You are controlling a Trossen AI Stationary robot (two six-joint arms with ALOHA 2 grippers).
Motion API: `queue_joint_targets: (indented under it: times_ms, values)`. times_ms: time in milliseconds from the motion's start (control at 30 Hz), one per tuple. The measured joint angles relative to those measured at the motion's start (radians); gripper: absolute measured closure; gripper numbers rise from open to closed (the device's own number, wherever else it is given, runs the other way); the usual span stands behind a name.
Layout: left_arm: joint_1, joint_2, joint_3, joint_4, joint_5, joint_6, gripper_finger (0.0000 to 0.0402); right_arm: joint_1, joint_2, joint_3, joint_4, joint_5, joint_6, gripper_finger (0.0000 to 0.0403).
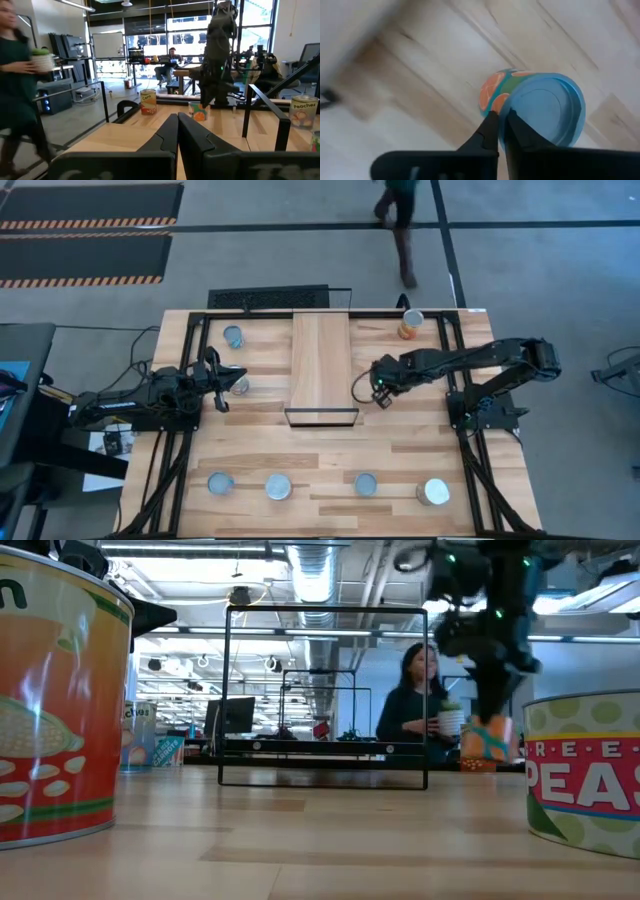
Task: Pick and place cans onto a shelf
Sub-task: Put the small dark green can on the shelf
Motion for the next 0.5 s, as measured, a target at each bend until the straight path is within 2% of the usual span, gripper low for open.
queue_joint_targets:
  times_ms: [100,267,500]
  values:
    - [0.0,0.0,0.0,0.0,0.0,0.0,0.0401,-0.052,0.027,0.11,-0.001,0.004,-0.113,0.0374]
    - [0.0,0.0,0.0,0.0,0.0,-0.003,0.0401,-0.163,0.13,0.327,0.006,0.011,-0.364,0.0391]
    - [0.0,0.0,0.0,-0.003,-0.001,-0.002,0.0401,-0.305,0.4,0.658,-0.001,-0.047,-0.708,0.0386]
